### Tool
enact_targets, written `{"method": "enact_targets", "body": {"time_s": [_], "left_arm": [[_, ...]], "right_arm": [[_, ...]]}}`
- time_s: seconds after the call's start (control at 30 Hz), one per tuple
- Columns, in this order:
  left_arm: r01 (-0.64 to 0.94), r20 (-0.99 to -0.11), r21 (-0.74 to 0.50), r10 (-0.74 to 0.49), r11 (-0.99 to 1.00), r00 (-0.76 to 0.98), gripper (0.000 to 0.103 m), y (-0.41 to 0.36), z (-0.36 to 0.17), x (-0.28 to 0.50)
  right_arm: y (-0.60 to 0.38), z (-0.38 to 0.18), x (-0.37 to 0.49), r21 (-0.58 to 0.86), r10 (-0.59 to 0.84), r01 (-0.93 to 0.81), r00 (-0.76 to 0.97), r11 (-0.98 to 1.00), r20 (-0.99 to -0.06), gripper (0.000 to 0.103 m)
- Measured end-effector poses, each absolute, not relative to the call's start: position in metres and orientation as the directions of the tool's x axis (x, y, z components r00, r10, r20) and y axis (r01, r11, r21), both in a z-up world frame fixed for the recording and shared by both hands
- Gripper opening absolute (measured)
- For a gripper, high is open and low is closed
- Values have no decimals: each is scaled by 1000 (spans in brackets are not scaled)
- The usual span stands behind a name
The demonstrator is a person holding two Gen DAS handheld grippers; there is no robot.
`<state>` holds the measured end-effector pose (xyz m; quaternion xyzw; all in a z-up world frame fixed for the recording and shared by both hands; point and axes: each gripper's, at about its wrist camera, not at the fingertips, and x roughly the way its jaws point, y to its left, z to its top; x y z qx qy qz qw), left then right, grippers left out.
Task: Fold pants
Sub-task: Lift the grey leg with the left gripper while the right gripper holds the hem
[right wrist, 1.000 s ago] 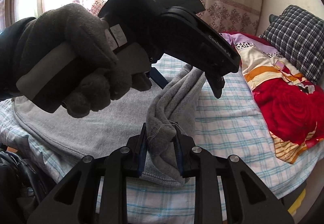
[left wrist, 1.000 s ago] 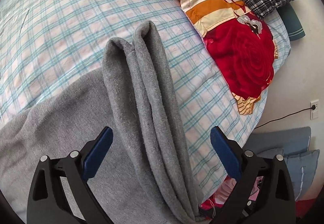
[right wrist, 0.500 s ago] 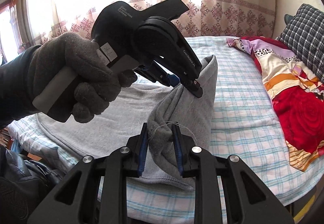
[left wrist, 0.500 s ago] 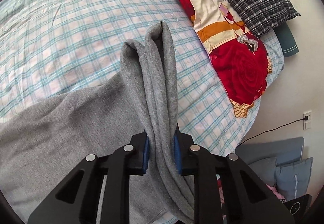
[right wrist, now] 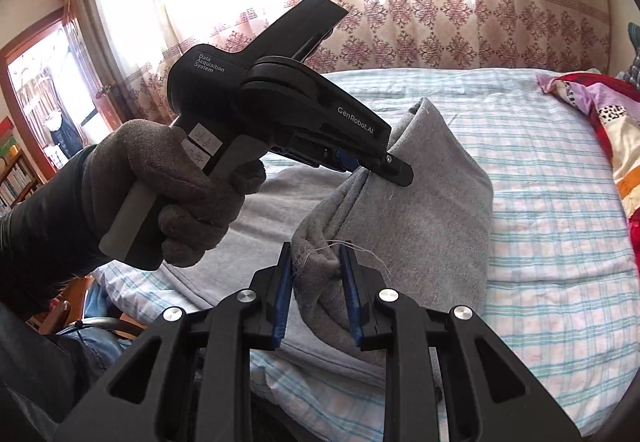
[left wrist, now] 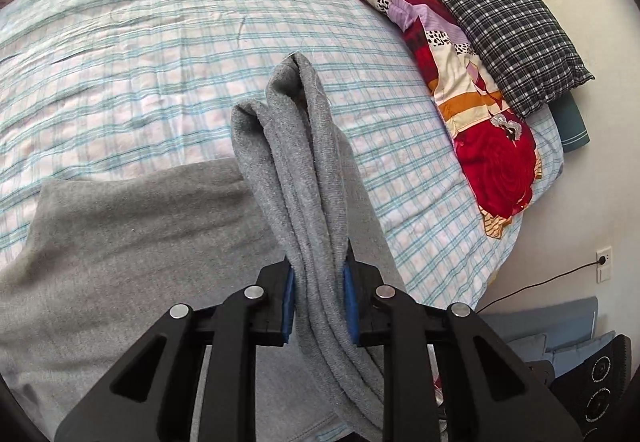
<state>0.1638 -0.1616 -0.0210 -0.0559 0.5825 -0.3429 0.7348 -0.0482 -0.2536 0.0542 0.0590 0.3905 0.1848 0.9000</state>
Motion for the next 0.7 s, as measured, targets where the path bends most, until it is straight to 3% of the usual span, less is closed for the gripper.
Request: {"method": "enact_targets", "body": {"time_s": [0.57, 0.7], "left_arm": [[302, -818, -517, -566, 801, 101, 20, -64, -91, 168], [288, -823, -516, -560, 807, 94, 20, -59, -105, 165]], "right_arm": [[-165, 7, -16, 266, 433, -388, 448, 882, -782, 23], [-160, -4, -12, 285, 434, -383, 394, 879, -810, 28]]}}
